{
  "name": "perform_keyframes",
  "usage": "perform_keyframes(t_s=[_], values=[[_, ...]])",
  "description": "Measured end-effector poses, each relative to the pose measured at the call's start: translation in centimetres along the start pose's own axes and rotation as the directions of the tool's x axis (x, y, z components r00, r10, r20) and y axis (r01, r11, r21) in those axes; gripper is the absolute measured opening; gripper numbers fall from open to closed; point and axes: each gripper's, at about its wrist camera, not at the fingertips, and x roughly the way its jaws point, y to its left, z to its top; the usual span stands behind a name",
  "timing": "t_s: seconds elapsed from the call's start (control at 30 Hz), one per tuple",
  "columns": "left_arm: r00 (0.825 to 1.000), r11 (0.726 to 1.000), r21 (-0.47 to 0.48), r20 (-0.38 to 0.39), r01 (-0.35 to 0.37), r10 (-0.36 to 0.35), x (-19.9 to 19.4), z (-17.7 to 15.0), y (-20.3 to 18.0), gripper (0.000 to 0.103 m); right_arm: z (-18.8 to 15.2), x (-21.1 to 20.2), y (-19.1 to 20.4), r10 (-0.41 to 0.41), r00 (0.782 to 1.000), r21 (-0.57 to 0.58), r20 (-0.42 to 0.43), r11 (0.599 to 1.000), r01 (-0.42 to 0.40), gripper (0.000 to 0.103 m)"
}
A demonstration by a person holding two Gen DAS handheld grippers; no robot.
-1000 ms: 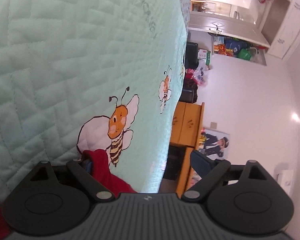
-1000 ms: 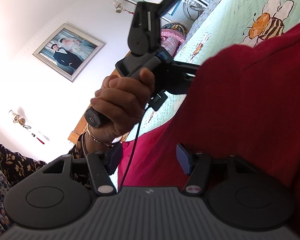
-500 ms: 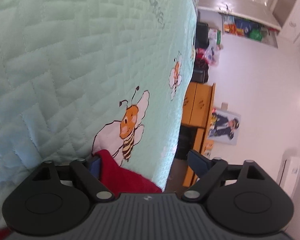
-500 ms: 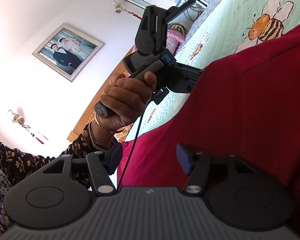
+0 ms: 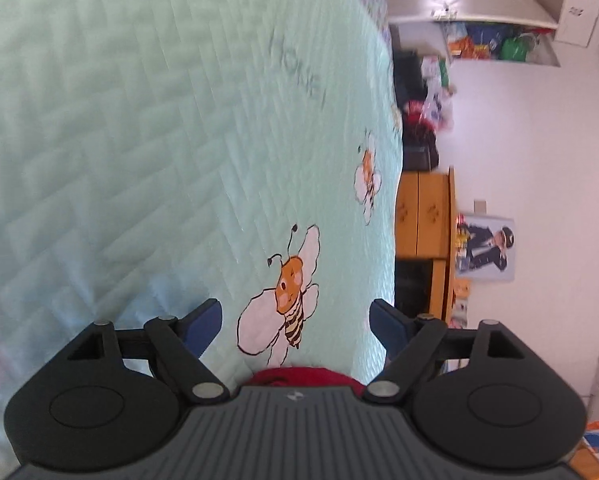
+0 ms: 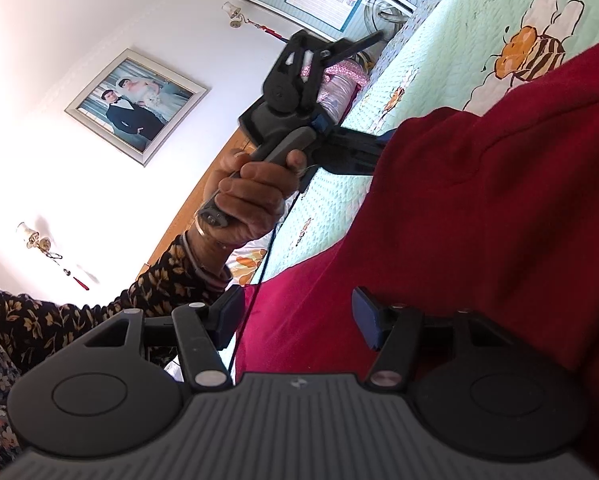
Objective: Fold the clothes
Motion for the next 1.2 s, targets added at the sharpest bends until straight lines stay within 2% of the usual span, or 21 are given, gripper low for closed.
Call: perform_keyframes(t_s=[0.07,0.17,0.23,0.3,0.37,0.43,0.53,0.67,0.8,0.87,0.93,1.0,1.07,1.13,1.2], values=[[0.999,0.999,0.014,-0.004,0.049,-0.049,-0.1,-1.6,-1.4,0.086,0.0,0.1,-0.1,0.003,1.0,0.005,0.001,1.0,-0.003,0.061],[0.986,0.987,0.053,-0.074,0.151,-0.147,1.1,-4.4,-3.9,0.088,0.0,0.1,-0.1,0.004,1.0,0.007,0.002,1.0,-0.004,0.061],[0.981,0.983,0.08,-0.12,0.164,-0.153,2.4,-5.8,-5.5,0.088,0.0,0.1,-0.1,0.005,1.0,0.008,0.002,1.0,-0.005,0.061],[0.99,0.988,0.115,-0.105,0.102,-0.091,3.0,-6.5,-6.4,0.088,0.1,0.1,-0.1,0.007,1.0,0.01,0.003,1.0,-0.007,0.061],[0.998,0.993,0.116,-0.051,0.028,-0.022,3.2,-6.3,-6.5,0.088,0.1,0.1,-0.1,0.009,1.0,0.012,0.004,1.0,-0.009,0.061],[0.999,0.992,0.113,0.006,-0.052,0.052,2.6,-6.0,-5.8,0.088,0.1,0.1,-0.2,0.012,1.0,0.014,0.004,1.0,-0.012,0.061],[0.993,0.986,0.119,0.01,-0.116,0.116,2.8,-5.5,-5.1,0.088,0.1,0.1,-0.3,0.016,1.0,0.017,0.005,1.0,-0.016,0.062],[0.992,0.982,0.147,-0.037,-0.117,0.123,4.4,-4.8,-5.6,0.088,0.0,0.0,-0.3,0.022,1.0,0.024,0.008,0.999,-0.023,0.062],[0.977,0.964,0.196,-0.08,-0.18,0.199,6.3,-3.5,-6.3,0.088,-0.2,0.0,-0.1,0.023,1.0,0.026,0.009,0.999,-0.023,0.062],[0.972,0.964,0.184,-0.1,-0.194,0.214,6.5,-3.5,-5.8,0.081,-0.4,0.1,0.1,0.023,1.0,0.026,0.009,0.999,-0.023,0.062],[0.975,0.966,0.173,-0.078,-0.19,0.206,6.4,-3.8,-5.4,0.039,-0.6,0.2,0.2,0.022,1.0,0.026,0.01,0.999,-0.022,0.062],[0.981,0.971,0.158,-0.046,-0.178,0.188,6.2,-4.1,-5.0,0.024,-0.6,0.1,0.4,0.021,1.0,0.029,0.012,0.999,-0.022,0.062],[0.99,0.98,0.137,0.011,-0.143,0.143,5.5,-4.1,-4.6,0.022,-0.6,0.0,0.5,0.011,1.0,0.042,0.023,0.999,-0.012,0.062],[0.991,0.985,0.114,0.043,-0.129,0.125,5.0,-4.4,-3.9,0.015,-0.3,-1.1,1.3,0.002,0.997,0.065,0.072,0.998,-0.007,0.068],[0.99,0.987,0.095,0.067,-0.13,0.124,4.5,-4.8,-3.2,0.014,0.0,-2.3,2.1,-0.008,0.992,0.089,0.126,0.996,-0.003,0.083]])
